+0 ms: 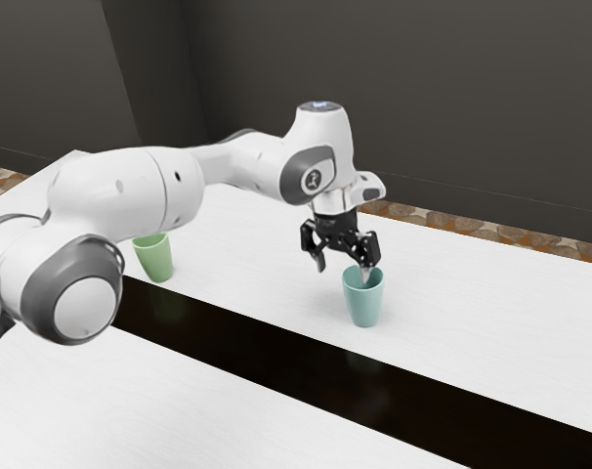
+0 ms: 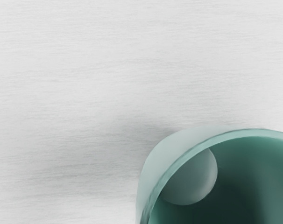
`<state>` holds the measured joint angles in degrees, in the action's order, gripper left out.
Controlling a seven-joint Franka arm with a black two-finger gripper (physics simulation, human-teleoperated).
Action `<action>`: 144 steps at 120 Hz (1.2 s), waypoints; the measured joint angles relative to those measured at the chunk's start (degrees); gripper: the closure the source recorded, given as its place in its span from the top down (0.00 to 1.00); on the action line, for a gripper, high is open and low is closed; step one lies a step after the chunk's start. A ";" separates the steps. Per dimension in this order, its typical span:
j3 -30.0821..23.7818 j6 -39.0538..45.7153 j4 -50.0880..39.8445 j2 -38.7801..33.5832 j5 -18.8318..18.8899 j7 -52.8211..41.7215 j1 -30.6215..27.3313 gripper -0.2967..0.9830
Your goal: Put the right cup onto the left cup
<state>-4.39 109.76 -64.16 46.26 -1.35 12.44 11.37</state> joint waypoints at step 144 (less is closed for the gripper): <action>0.17 3.31 -13.56 -13.60 1.88 2.54 -0.30 0.16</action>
<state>-4.22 113.07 -77.73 32.67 0.53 14.98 11.07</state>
